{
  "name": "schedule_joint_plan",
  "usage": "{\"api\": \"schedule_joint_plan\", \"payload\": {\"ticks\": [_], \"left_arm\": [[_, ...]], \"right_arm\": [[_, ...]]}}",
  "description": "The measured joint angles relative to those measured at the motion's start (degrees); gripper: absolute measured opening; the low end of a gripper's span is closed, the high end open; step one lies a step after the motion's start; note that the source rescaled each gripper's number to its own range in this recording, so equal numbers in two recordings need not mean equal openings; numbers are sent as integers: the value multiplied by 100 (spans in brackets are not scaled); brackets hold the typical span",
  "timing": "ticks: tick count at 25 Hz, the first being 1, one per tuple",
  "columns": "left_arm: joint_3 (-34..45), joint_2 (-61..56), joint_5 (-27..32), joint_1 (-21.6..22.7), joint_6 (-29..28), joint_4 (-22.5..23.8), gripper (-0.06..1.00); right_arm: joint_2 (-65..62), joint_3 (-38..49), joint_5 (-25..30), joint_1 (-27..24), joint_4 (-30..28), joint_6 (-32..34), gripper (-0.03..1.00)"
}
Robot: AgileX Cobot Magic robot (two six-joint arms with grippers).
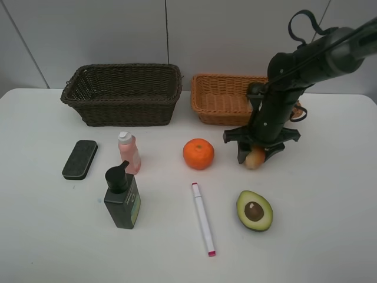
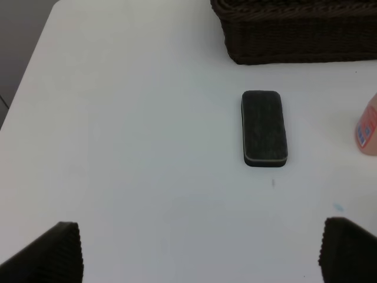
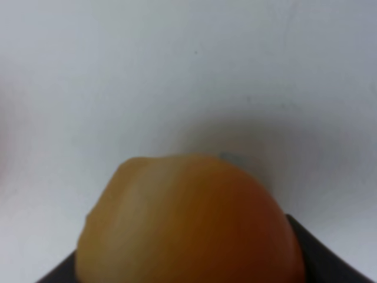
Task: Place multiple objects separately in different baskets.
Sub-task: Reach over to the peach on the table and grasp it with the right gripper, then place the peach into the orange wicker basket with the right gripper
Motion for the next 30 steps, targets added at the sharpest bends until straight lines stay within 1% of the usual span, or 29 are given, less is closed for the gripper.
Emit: {"api": "schedule_joint_plan", "payload": {"ticks": [8,14,16,19,21,26,30], "left_arm": [[0,0,0,0,0,0,100],[0,0,0,0,0,0,100],[0,0,0,0,0,0,100],[0,0,0,0,0,0,100],[0,0,0,0,0,0,100],[0,0,0,0,0,0,100],[0,0,0,0,0,0,100]], "right_arm": [[-73,0,55,0,0,18,56],[-859,-95,173,0,-56,18,56],[-1042,-354,345,0,-173,18,56],[-1111,-1027,781,-7,-449,18,56],[-1100,-1432,929,-45,-657,18,56],[-932,-2368,960,-397,-788,18,56],[-512,-2785,864,-716,-844,18,56]]}}
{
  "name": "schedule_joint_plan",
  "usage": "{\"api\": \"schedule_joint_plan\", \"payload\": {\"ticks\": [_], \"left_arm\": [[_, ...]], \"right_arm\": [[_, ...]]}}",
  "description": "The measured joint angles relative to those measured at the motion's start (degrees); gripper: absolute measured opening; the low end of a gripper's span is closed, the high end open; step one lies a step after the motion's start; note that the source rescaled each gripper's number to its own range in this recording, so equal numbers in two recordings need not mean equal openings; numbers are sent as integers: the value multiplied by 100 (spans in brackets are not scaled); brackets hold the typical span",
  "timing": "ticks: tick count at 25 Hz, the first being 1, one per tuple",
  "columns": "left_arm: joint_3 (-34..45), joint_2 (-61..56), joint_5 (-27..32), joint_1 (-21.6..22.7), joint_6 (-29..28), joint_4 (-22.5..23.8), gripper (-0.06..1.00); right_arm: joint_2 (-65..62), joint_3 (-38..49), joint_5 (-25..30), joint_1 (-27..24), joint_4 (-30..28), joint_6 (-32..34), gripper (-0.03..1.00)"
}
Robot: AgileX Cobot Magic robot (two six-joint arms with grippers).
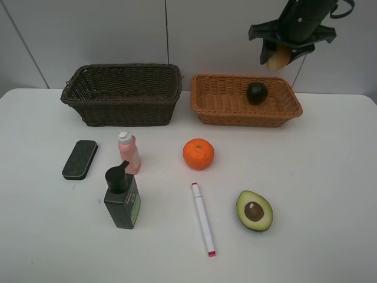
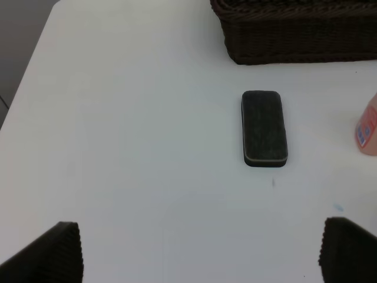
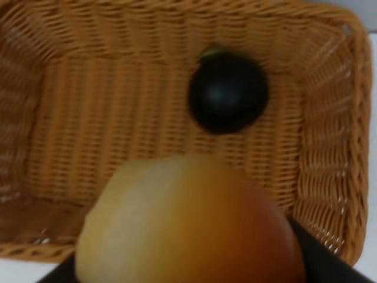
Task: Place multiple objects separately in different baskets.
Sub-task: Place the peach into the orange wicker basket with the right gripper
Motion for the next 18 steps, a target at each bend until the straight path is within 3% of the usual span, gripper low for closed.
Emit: {"api": "schedule_joint_plan", "payload": {"ticks": [8,18], "left_arm": [[0,0,0,0,0,0,100],[0,0,0,0,0,0,100]], "right_arm": [[1013,-42,-587,-173,-26,0,56],[1114,-42,-637,-173,-26,0,56]]}}
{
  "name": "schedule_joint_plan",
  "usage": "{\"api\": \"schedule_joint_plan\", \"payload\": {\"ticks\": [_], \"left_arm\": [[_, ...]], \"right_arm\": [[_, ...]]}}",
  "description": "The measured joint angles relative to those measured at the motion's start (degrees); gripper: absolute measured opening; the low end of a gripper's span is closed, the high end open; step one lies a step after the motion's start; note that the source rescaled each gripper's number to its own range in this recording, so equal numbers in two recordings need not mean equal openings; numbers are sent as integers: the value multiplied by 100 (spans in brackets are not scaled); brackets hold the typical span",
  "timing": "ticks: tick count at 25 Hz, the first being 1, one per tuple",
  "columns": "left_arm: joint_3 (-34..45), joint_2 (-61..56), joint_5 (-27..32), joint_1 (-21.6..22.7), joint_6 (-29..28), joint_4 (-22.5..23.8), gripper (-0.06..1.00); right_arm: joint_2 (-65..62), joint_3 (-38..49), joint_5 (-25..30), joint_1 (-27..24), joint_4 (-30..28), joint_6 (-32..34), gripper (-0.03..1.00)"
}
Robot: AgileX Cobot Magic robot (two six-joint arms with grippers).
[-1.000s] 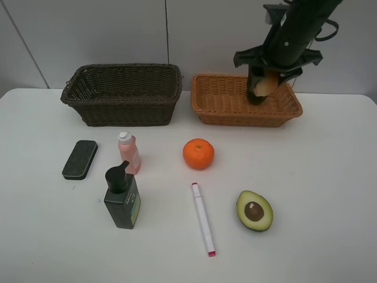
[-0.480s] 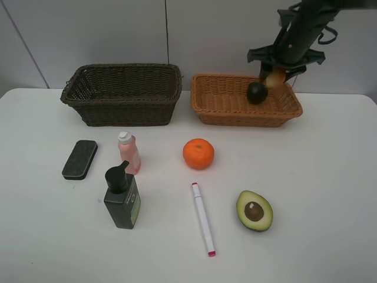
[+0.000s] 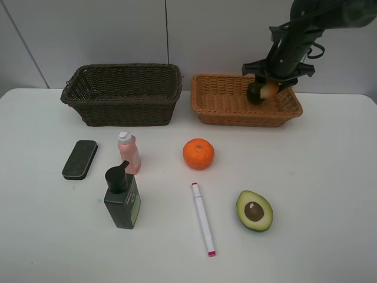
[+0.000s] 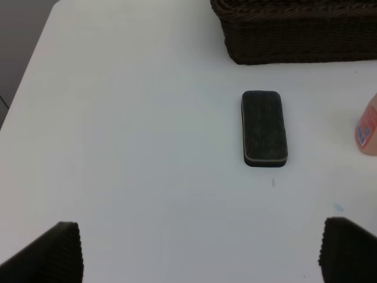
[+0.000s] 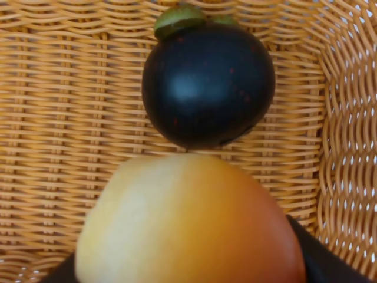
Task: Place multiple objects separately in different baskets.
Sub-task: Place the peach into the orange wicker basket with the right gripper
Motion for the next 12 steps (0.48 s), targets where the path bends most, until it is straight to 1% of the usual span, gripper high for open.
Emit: {"api": "schedule_joint_plan", "payload": {"ticks": [2,4,5,6,7,9,12], "left_arm": [[0,0,0,0,0,0,100],[0,0,0,0,0,0,100],[0,0,0,0,0,0,100],[0,0,0,0,0,0,100],[0,0,0,0,0,0,100],[0,0,0,0,0,0,100],[0,0,0,0,0,0,100]], "right_arm": [[0,0,0,0,-4,-24,56],[0,0,0,0,-4,-181,57],[0,0,0,0,-4,-223,68],[0,0,0,0,-4,-270,80],[0,0,0,0,-4,-300,88],[0,0,0,0,-4,-304,95],[0,0,47,0,1,-304,98]]}}
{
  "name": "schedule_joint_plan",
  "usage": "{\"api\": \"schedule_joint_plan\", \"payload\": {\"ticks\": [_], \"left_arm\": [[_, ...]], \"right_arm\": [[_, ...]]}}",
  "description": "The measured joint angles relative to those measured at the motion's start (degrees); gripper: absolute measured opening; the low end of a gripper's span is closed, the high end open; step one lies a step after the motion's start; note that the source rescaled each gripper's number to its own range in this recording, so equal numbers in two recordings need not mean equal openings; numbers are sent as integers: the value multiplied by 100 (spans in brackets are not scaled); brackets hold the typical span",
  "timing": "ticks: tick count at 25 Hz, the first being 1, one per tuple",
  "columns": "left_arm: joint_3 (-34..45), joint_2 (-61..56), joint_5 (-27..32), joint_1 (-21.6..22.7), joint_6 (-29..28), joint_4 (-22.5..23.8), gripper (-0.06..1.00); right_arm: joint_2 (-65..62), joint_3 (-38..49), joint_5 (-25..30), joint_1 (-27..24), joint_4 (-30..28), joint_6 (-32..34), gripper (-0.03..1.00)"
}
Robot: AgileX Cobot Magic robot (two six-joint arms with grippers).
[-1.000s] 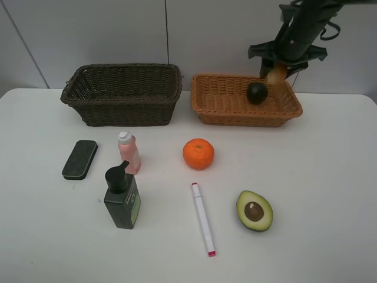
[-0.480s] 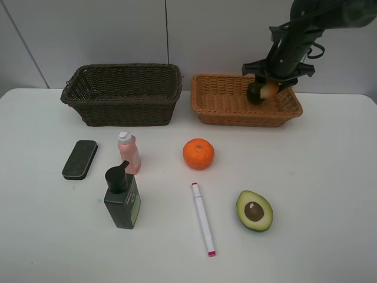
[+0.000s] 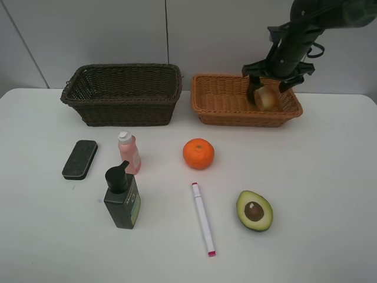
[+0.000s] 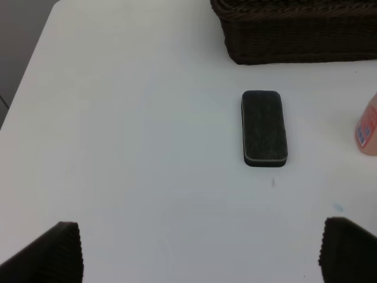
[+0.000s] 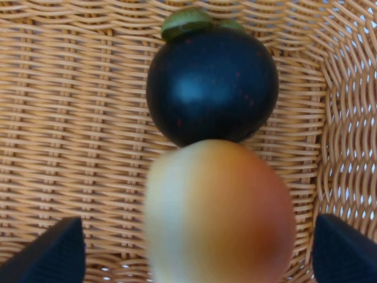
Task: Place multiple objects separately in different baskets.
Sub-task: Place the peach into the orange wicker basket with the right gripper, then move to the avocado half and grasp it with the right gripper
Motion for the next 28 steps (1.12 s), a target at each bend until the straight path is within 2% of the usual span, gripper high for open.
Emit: {"api": "schedule_joint_plan", "payload": {"ticks": [4,12,20,24,28], "left_arm": [[0,0,0,0,0,0,100],[0,0,0,0,0,0,100],[0,0,0,0,0,0,100],[0,0,0,0,0,0,100],[0,0,0,0,0,0,100]], "right_arm": [[0,0,101,0,41,-6,98],[-371,0,755,5,132,-6,98],[-1352,0,2160,181,364,-12,98],[-1862,168,2201,541,404,15,98],[-2493,897,2208,837,430,187,98]]}}
